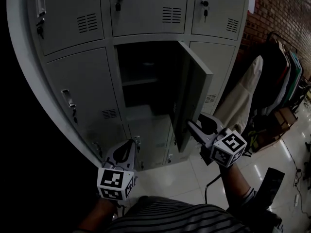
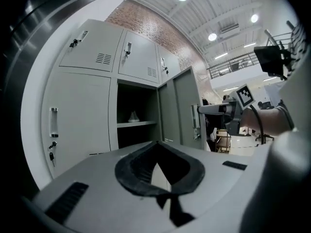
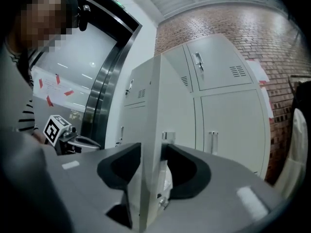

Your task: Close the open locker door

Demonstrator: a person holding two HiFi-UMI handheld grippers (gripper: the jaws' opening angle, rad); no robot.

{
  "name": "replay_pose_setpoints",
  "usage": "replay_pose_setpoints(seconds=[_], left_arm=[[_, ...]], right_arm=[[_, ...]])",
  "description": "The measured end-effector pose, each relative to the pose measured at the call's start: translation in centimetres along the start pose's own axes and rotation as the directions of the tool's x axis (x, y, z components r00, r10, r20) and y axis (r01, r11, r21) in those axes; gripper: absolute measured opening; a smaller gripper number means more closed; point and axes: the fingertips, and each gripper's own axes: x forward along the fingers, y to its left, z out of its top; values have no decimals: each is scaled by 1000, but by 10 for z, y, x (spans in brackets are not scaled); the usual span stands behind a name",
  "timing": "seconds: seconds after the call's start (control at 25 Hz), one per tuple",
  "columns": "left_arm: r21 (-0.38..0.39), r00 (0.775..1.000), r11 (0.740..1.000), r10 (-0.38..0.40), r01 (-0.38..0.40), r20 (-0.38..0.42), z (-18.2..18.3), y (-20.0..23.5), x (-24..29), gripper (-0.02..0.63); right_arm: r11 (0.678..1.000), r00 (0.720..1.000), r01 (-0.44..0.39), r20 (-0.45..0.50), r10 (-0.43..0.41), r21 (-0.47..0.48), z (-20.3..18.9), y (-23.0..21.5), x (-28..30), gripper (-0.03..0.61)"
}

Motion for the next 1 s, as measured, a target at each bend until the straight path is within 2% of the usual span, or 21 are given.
replay_pose_setpoints(seconds=[0.2,0.64,0.88,1.0], left_arm=[[-25,1000,1000,10,-10,-6,-4,13,4,5],[-60,992,991,122,-123,-19,-18,82,-12,5],[-55,991,990,130,-131,-17,-20,118,-4,5],[-56,992,990,126,-127,-18,-23,135,4,5]], right_arm=[[999,999,-41,-10,41,18,2,18,16,156],[996,996,-84,-19,84,5,-2,65,101,127],[998,998,-57,-13,57,14,-3,78,158,114],[999,999,-35,-17,35,-18,-5,79,187,114]])
